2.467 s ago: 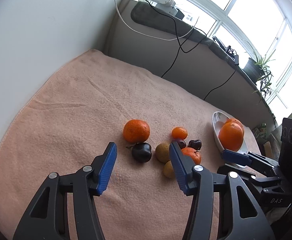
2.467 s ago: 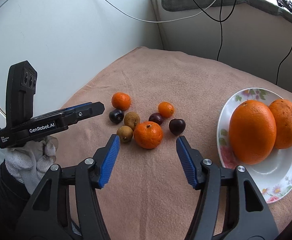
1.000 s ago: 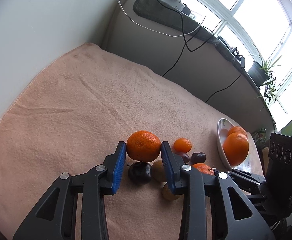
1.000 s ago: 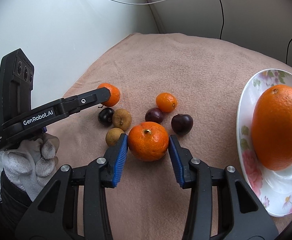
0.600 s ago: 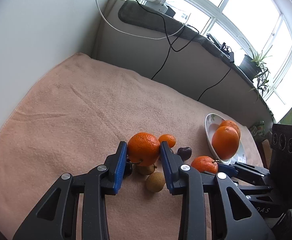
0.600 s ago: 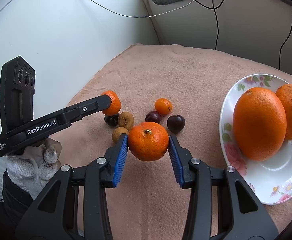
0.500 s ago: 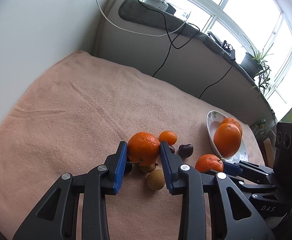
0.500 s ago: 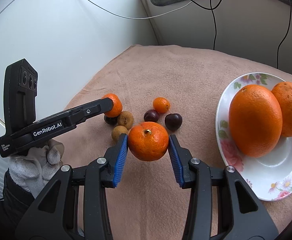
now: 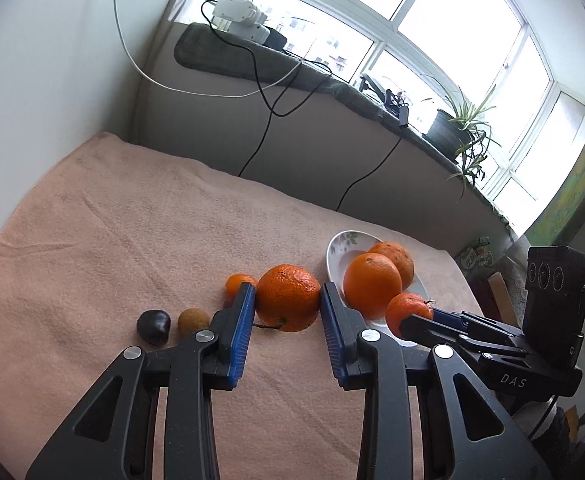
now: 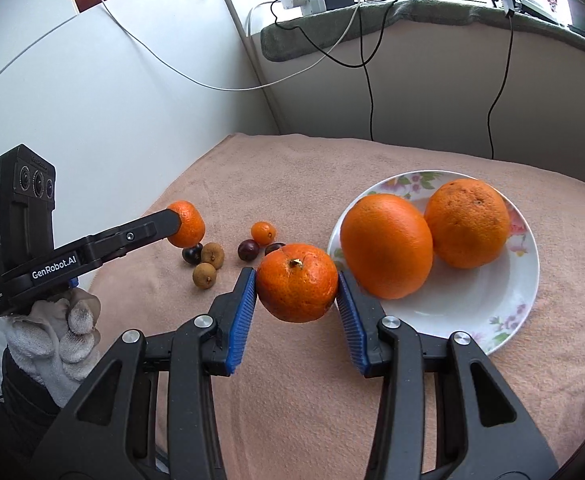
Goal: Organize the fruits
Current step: 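Carry the small tangerine toward the plate beside the large oranges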
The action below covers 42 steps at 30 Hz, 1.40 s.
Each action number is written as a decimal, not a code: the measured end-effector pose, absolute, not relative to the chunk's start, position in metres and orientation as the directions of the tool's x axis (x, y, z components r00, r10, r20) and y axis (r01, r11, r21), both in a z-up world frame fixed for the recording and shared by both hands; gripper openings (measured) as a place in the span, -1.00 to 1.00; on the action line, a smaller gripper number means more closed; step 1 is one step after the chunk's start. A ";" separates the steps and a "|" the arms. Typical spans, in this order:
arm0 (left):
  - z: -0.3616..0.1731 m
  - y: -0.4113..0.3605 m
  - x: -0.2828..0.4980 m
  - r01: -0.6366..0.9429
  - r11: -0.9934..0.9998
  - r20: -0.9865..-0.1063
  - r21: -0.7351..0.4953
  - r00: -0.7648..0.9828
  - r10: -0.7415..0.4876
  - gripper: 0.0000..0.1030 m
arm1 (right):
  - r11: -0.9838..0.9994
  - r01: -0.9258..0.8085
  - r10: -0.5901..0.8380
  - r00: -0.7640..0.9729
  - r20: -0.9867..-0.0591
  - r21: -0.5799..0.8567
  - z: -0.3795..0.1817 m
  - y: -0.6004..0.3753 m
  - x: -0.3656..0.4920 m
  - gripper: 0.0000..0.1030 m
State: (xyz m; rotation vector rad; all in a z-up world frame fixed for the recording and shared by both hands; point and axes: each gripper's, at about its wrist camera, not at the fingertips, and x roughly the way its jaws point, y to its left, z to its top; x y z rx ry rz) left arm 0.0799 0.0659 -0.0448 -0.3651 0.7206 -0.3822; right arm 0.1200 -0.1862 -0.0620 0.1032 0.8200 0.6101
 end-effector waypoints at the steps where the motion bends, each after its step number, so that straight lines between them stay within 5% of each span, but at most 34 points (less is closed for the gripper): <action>1: -0.043 0.060 0.080 0.225 0.865 -0.559 -0.449 0.685 -0.468 -0.38 | 0.833 -0.456 0.536 0.531 -0.656 0.312 -0.062 -0.193 0.121 -0.16; 20: -0.048 -0.040 0.087 0.381 0.791 -0.557 -0.479 0.565 -0.609 -0.38 | 0.906 -0.295 0.422 0.582 -0.696 0.303 -0.087 -0.272 0.148 -0.17; 42: -0.057 -0.087 0.094 0.423 0.817 -0.621 -0.393 0.534 -0.574 -0.37 | 0.906 -0.289 0.423 0.567 -0.707 0.310 -0.097 -0.284 0.163 -0.15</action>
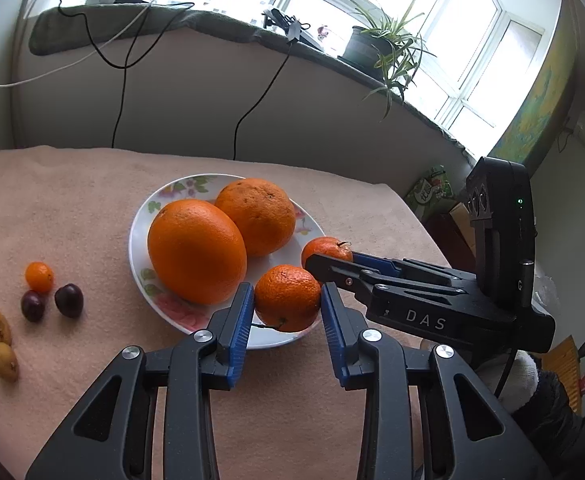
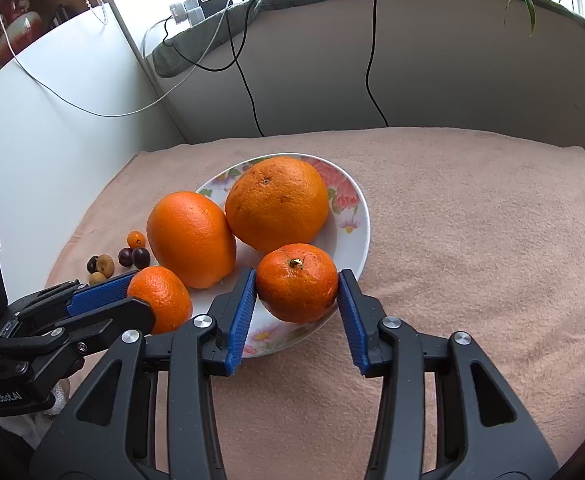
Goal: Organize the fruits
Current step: 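Carry the small tangerine toward the plate beside the large oranges, then lower the tangerine onto the plate and open the right gripper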
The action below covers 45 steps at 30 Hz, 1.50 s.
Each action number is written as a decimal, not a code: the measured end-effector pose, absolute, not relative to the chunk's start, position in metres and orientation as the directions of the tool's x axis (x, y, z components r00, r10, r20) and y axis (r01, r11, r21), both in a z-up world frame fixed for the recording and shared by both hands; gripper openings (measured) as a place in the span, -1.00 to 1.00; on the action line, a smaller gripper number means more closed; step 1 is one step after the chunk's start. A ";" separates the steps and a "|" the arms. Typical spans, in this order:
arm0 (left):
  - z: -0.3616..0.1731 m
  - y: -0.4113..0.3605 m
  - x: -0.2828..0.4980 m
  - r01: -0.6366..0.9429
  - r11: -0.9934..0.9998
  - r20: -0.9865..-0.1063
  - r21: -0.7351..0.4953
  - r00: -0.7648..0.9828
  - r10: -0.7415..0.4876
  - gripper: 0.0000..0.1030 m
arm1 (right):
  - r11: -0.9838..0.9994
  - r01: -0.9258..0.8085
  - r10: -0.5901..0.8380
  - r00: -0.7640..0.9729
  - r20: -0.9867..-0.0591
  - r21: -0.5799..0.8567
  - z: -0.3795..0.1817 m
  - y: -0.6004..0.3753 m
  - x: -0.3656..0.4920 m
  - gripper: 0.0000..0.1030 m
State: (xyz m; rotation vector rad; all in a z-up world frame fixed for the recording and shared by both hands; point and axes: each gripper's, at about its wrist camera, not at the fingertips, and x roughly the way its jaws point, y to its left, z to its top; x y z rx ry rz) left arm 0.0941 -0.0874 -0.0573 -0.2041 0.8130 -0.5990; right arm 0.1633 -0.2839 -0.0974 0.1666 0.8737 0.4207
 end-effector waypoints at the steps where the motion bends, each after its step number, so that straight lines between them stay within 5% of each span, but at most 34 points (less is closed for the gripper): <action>1: -0.058 -0.088 0.094 0.421 0.819 -0.623 -0.389 0.535 -0.571 -0.37 | 0.906 -0.289 0.422 0.567 -0.707 0.309 -0.097 -0.284 0.164 -0.15; 6: -0.057 -0.088 0.094 0.425 0.821 -0.624 -0.380 0.538 -0.567 -0.33 | 0.910 -0.278 0.413 0.570 -0.710 0.306 -0.098 -0.283 0.164 -0.14; 8: -0.056 -0.088 0.094 0.426 0.822 -0.621 -0.377 0.542 -0.566 -0.18 | 0.912 -0.271 0.410 0.574 -0.709 0.307 -0.097 -0.284 0.164 0.00; 10: -0.055 -0.087 0.093 0.428 0.822 -0.621 -0.375 0.543 -0.566 -0.06 | 0.918 -0.264 0.396 0.594 -0.700 0.296 -0.094 -0.286 0.162 0.38; 20: -0.052 -0.083 0.084 0.430 0.840 -0.615 -0.331 0.577 -0.538 0.43 | 0.933 -0.255 0.359 0.638 -0.681 0.253 -0.079 -0.282 0.157 0.65; 45: -0.069 0.031 0.062 0.194 0.952 -0.651 -0.235 0.696 -0.302 0.40 | 0.852 -0.472 0.500 0.604 -0.621 0.227 -0.047 -0.202 0.125 0.76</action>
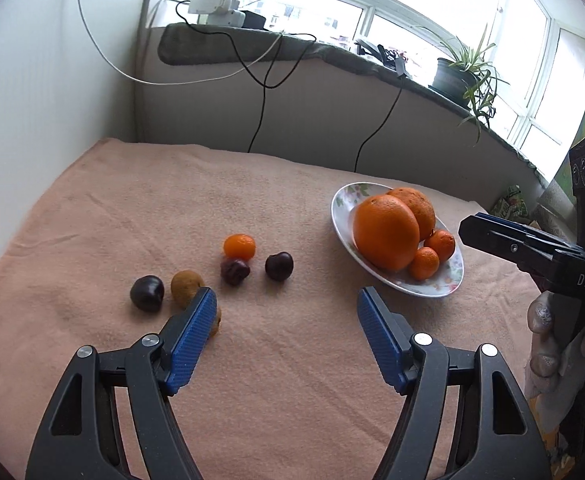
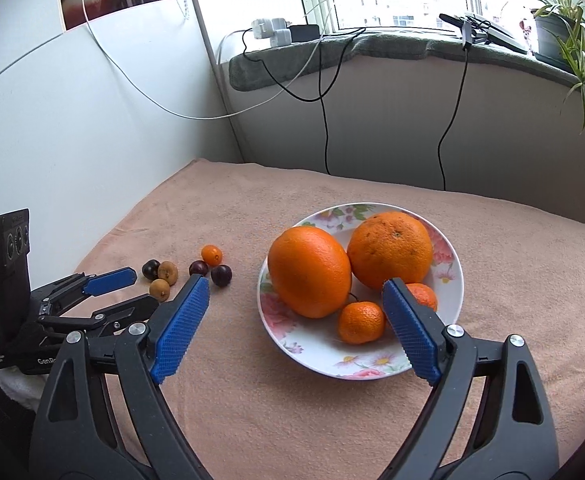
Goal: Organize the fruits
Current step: 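Lower the tangerine onto the plate and open the right gripper, then grasp a dark red plum with the right gripper while the left grasps a brown kiwi-like fruit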
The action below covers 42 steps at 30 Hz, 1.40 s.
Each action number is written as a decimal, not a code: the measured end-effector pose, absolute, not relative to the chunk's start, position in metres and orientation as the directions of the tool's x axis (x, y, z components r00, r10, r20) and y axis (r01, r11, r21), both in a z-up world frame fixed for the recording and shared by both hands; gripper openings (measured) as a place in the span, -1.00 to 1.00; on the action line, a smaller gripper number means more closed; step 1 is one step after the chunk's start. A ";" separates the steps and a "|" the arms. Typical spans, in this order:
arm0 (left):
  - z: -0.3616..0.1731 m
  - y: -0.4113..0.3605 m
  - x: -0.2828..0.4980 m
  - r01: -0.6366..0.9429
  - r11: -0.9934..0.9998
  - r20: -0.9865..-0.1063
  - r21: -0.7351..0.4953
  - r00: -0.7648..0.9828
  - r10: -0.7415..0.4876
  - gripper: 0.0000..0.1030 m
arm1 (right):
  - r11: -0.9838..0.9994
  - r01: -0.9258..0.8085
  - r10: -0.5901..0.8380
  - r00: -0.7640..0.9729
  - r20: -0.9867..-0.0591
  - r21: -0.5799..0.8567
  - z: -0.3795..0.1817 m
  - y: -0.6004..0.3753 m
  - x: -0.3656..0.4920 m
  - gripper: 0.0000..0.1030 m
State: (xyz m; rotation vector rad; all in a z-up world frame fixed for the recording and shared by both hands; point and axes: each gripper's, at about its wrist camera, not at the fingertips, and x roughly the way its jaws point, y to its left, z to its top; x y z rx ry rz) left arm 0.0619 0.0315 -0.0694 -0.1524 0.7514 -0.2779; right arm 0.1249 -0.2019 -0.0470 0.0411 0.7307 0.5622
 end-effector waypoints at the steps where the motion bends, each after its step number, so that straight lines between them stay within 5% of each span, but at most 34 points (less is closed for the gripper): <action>1: -0.070 0.035 0.061 0.185 0.955 -0.653 -0.233 0.697 -0.294 0.37 | 0.844 -0.486 0.510 0.596 -0.620 0.227 -0.047 -0.196 0.125 0.76; 9: -0.084 0.060 0.059 0.134 0.960 -0.675 -0.245 0.688 -0.268 0.26 | 0.788 -0.572 0.565 0.523 -0.638 0.229 -0.054 -0.152 0.126 0.74; 15: -0.093 0.069 0.061 0.130 0.957 -0.687 -0.260 0.672 -0.278 0.08 | 0.760 -0.606 0.578 0.463 -0.673 0.236 -0.063 -0.124 0.137 0.46; 19: -0.097 0.073 0.063 0.132 0.954 -0.695 -0.268 0.660 -0.286 -0.04 | 0.742 -0.640 0.551 0.415 -0.723 0.198 -0.072 -0.105 0.147 0.03; 42: -0.114 0.075 0.078 0.123 0.950 -0.714 -0.288 0.633 -0.298 -0.26 | 0.669 -0.740 0.343 0.391 -0.854 -0.070 -0.108 -0.041 0.179 -0.27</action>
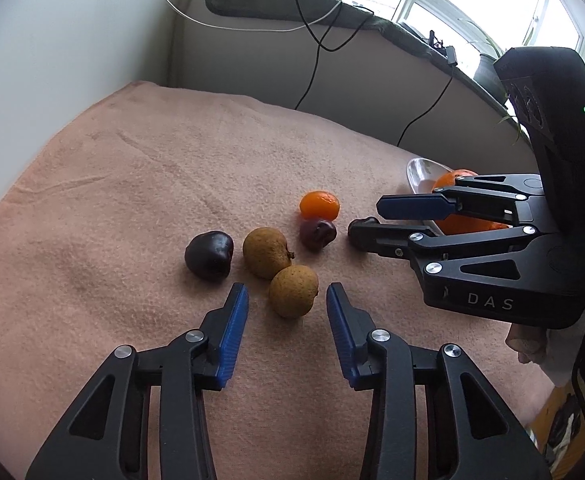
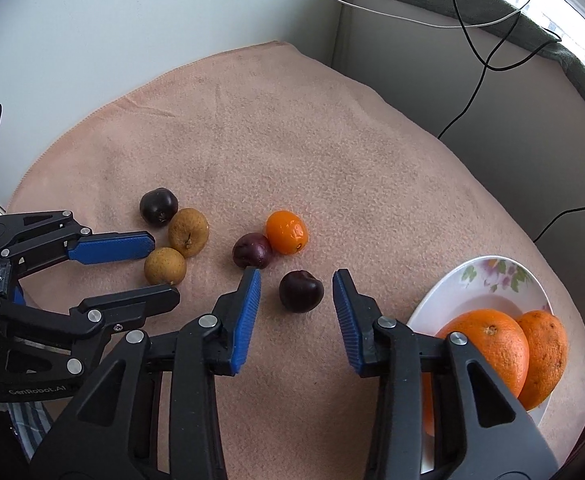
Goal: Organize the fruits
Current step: 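Grasp a dark red plum with the right gripper while the left grasps a brown kiwi-like fruit, then carry the plum with the right gripper onto the plate while the left places the brown fruit there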
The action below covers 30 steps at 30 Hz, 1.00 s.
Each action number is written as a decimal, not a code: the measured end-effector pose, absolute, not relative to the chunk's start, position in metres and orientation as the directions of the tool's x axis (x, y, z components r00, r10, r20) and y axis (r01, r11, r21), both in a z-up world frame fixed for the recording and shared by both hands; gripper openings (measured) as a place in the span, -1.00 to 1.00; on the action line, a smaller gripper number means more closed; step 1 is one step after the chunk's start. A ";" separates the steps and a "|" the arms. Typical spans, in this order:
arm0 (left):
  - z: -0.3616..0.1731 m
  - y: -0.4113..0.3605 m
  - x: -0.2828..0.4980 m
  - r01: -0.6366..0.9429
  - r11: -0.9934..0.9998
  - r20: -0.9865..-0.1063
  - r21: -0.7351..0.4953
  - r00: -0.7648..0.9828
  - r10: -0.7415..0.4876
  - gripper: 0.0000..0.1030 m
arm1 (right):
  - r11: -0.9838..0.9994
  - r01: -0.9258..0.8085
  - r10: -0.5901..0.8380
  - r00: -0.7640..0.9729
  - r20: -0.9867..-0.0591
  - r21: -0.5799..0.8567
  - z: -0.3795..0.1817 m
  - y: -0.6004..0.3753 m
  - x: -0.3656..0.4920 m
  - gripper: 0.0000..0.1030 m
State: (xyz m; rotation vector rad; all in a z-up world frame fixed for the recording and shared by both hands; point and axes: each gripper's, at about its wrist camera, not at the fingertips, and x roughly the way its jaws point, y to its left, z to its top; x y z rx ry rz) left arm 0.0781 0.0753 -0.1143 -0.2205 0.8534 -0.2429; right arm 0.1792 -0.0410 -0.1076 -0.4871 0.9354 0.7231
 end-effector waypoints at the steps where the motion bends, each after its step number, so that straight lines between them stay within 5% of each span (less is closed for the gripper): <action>1: -0.115 0.075 0.079 0.122 0.951 -0.715 -0.286 0.633 -0.296 -0.27 | 0.664 -0.743 0.337 0.393 -0.855 -0.079 -0.109 -0.039 0.179 -0.28; 13: -0.116 0.063 0.081 0.138 0.964 -0.725 -0.226 0.637 -0.262 -0.55 | 0.661 -0.741 0.298 0.403 -0.865 -0.117 -0.120 -0.035 0.182 -0.49; 30: -0.094 0.069 0.070 0.144 0.948 -0.677 -0.283 0.670 -0.304 -0.55 | 0.699 -0.715 0.406 0.423 -0.810 -0.023 -0.088 -0.070 0.166 -0.50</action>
